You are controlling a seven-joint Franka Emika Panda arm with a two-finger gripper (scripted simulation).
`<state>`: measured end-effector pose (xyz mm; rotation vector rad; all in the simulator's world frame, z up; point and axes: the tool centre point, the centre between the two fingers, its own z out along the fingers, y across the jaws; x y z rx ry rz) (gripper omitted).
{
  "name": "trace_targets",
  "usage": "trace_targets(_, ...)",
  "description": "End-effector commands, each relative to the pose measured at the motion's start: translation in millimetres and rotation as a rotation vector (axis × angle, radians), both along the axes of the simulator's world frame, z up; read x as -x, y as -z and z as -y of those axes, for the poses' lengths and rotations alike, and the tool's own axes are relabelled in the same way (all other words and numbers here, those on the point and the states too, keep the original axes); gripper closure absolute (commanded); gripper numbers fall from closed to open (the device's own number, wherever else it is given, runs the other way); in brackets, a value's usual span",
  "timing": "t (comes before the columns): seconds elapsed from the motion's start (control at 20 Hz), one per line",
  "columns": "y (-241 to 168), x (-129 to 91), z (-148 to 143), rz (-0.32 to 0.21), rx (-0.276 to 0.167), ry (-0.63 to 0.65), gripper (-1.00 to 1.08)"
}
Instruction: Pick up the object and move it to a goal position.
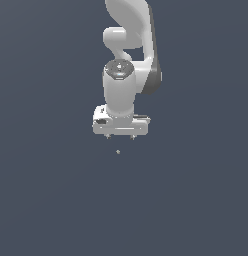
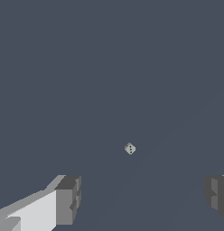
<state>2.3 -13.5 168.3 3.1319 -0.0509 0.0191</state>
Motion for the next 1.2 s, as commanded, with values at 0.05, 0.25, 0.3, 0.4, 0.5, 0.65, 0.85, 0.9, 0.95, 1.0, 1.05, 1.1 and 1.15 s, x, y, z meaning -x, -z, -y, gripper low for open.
trace_targets(0.05,0,0,0,0.000,0.000,0.000,-0.92)
trace_targets(0.25,-7,-4,3,0.011,-0.009,0.001,-0.92)
trace_targets(0.3,-9,-5,4,0.015,-0.012,0.001,-0.92)
trace_targets(0.4,-13,-7,6,0.021,-0.016,0.000,-0.92)
trace_targets(0.5,-15,-7,6,0.023,-0.017,-0.003,-0.92)
trace_targets(0.65,-14,-7,6,0.021,-0.017,-0.001,-0.92)
trace_targets(0.85,-9,-7,6,0.020,-0.018,0.025,-0.92)
trace_targets(0.9,-7,-6,6,0.020,-0.019,0.036,-0.92)
trace_targets(0.95,-4,-6,6,0.019,-0.019,0.047,-0.92)
trace_targets(1.0,-2,-6,6,0.018,-0.020,0.061,-0.92)
trace_targets(1.05,1,-6,6,0.017,-0.021,0.075,-0.92)
trace_targets(1.1,4,-5,6,0.016,-0.021,0.091,-0.92)
trace_targets(1.15,7,-5,6,0.015,-0.022,0.108,-0.92)
